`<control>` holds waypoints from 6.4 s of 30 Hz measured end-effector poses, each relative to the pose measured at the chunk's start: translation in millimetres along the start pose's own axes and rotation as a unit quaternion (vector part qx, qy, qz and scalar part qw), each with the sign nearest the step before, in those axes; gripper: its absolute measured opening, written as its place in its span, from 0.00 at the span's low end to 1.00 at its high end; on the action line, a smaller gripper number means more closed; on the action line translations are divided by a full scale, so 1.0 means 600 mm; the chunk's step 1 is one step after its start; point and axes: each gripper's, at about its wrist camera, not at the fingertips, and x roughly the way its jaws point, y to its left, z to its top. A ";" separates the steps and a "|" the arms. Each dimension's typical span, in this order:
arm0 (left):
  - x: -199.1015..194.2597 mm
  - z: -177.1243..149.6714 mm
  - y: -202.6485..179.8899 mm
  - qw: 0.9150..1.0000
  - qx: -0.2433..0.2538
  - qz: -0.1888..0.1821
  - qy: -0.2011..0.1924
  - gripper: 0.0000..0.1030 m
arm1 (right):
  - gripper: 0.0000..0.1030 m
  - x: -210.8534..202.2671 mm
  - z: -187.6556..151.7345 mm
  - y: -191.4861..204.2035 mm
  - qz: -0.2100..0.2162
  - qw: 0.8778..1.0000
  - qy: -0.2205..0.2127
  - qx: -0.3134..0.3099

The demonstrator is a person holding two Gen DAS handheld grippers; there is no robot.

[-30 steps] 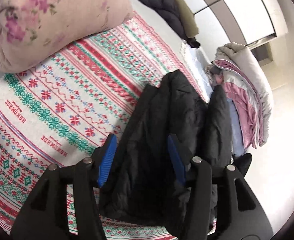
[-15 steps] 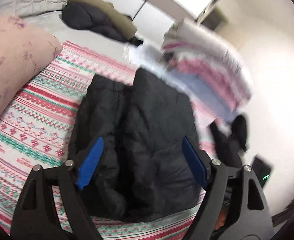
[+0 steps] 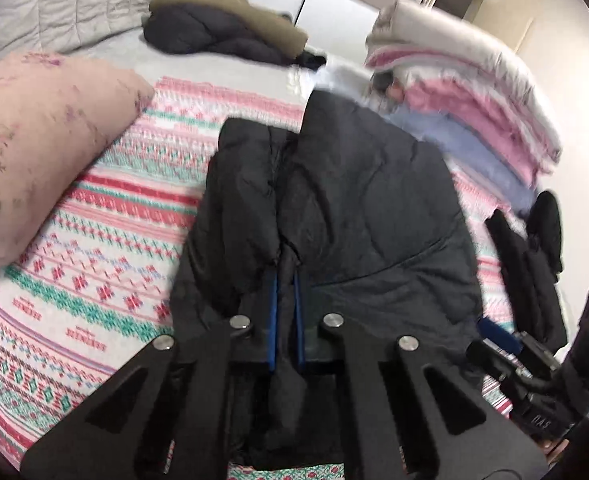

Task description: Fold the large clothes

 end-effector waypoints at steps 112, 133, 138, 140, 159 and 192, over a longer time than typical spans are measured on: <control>0.018 -0.112 0.176 0.974 -0.197 0.028 0.112 0.70 | 0.80 0.040 0.015 -0.149 -0.008 0.987 0.059 0.149; 0.052 -0.139 0.178 0.959 -0.247 -0.019 0.135 0.74 | 0.80 0.077 -0.014 -0.201 0.116 0.944 0.094 0.295; 0.057 -0.140 0.174 0.956 -0.259 -0.029 0.134 0.64 | 0.80 0.109 -0.031 -0.212 0.155 0.920 0.112 0.344; 0.058 -0.140 0.172 0.957 -0.257 -0.027 0.133 0.64 | 0.80 0.122 -0.033 -0.211 0.152 0.918 0.115 0.347; 0.077 -0.131 0.119 0.967 -0.227 0.010 0.114 0.59 | 0.55 0.120 -0.006 -0.111 0.055 0.974 0.097 0.198; 0.064 -0.120 0.071 0.980 -0.176 0.053 0.079 0.28 | 0.28 0.080 0.009 -0.037 -0.001 0.995 0.041 0.095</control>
